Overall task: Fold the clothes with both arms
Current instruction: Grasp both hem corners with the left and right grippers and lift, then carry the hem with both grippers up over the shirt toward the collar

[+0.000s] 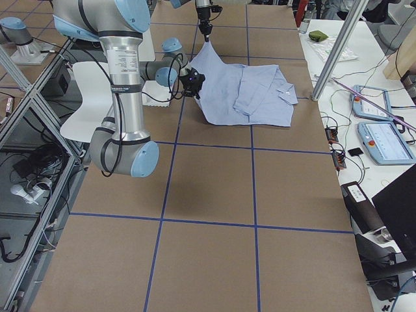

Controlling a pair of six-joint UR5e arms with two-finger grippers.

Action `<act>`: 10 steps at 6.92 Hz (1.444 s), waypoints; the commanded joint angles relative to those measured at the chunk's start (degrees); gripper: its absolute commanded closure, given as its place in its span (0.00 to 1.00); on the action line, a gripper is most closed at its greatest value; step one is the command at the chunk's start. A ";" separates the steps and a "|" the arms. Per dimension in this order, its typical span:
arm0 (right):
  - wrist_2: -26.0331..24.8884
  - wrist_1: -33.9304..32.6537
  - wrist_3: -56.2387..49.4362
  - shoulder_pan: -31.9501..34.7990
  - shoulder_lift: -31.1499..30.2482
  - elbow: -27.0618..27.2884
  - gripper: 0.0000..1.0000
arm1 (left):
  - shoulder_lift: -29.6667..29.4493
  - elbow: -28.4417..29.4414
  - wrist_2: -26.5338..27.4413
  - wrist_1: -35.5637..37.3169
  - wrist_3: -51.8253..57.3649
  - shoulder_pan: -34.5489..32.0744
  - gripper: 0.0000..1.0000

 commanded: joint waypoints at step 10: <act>-21.27 0.78 3.90 5.55 8.92 -5.37 1.00 | -13.73 11.18 -5.94 9.76 1.65 -14.50 1.00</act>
